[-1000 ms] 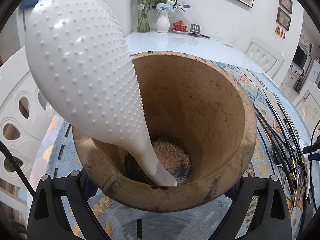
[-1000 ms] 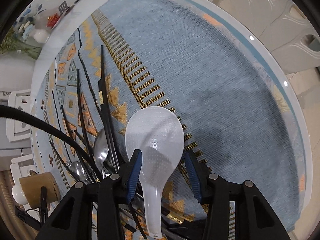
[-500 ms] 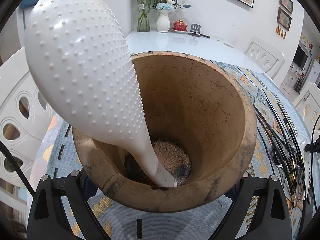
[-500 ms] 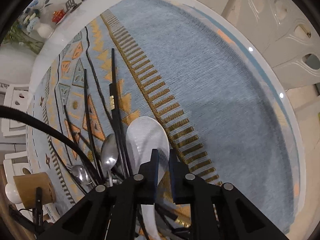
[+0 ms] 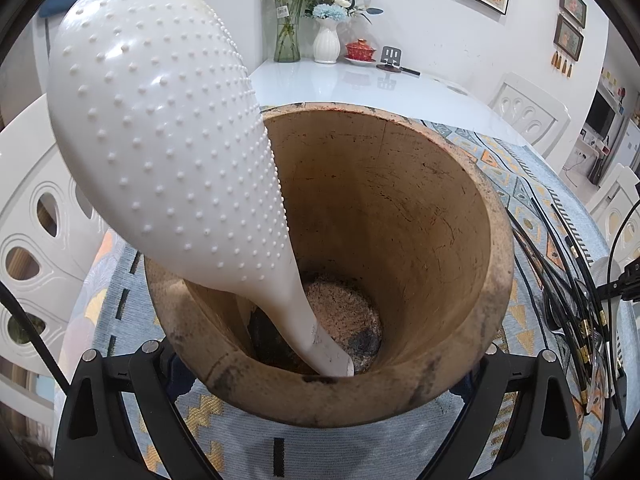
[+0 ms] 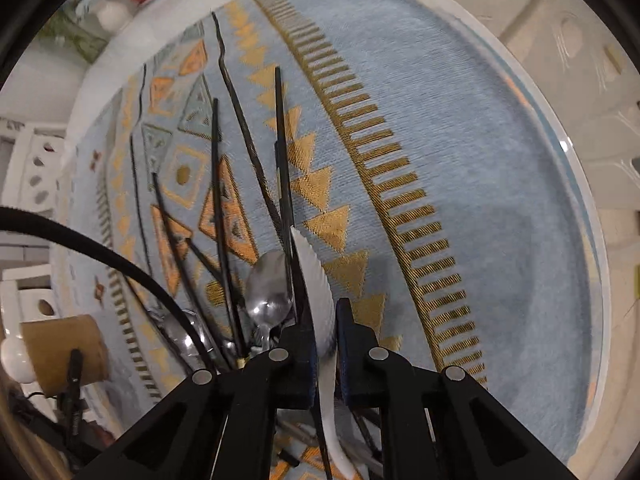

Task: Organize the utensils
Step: 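Carry the second paddle with the right tool into the wooden cup and release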

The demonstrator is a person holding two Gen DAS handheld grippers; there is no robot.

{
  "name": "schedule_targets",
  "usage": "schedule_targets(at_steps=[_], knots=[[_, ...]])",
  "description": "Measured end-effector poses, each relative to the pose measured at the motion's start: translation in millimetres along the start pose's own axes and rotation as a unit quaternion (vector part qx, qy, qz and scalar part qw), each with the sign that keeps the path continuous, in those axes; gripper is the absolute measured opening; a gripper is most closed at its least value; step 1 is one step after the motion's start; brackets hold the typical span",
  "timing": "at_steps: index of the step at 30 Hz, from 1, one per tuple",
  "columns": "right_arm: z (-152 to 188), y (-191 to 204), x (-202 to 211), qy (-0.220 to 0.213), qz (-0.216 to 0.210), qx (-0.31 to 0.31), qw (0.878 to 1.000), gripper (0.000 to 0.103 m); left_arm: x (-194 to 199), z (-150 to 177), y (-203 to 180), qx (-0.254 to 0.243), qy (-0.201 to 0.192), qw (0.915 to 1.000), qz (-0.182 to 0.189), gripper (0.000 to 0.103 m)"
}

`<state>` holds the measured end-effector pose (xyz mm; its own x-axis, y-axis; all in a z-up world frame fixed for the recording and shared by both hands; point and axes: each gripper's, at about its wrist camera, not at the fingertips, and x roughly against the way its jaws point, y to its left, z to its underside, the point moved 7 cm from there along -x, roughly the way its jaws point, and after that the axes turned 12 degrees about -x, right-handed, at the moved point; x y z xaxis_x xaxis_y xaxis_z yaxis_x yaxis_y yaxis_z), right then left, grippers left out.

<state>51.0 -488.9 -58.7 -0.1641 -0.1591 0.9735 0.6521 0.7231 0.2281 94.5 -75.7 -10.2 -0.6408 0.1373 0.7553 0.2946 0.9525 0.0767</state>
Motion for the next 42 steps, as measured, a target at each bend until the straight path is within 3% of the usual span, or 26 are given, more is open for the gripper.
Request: schedule_targets(at_steps=[4, 14, 19, 22, 26, 33, 39, 42], knots=[[-4.1, -3.2, 3.0, -0.015, 0.004, -0.002, 1.0, 0.007, 0.0, -0.5, 0.5, 0.001, -0.001, 1.0, -0.001, 0.095], [-18.9, 11.0, 49.7, -0.108, 0.004, 0.048, 0.993, 0.006, 0.1, -0.1, 1.2, 0.0, -0.001, 1.0, 0.0, 0.095], [-15.8, 38.2, 71.1, -0.124, -0.054, 0.055, 0.989, 0.006, 0.0, -0.2, 1.9, 0.0, -0.001, 1.0, -0.001, 0.095], [-11.7, 66.4, 95.6, -0.147, -0.108, 0.076, 0.98, 0.006, -0.1, -0.3, 1.7, 0.001, -0.001, 1.0, 0.0, 0.095], [-4.3, 113.3, 129.9, -0.188, -0.184, 0.114, 0.958, 0.006, -0.7, -0.3, 1.6, 0.0, -0.001, 1.0, 0.0, 0.095], [22.3, 195.3, 174.6, -0.225, -0.31, 0.169, 0.908, 0.006, -0.6, -0.6, 1.4, 0.0, -0.001, 1.0, 0.0, 0.095], [52.9, 267.9, 176.3, -0.202, -0.381, 0.212, 0.877, 0.006, -0.7, -1.5, 1.5, -0.002, -0.002, 1.0, 0.001, 0.095], [68.4, 293.2, 173.0, -0.198, -0.397, 0.233, 0.866, 0.006, -1.0, -1.6, 1.6, -0.004, -0.004, 1.0, 0.0, 0.095]])
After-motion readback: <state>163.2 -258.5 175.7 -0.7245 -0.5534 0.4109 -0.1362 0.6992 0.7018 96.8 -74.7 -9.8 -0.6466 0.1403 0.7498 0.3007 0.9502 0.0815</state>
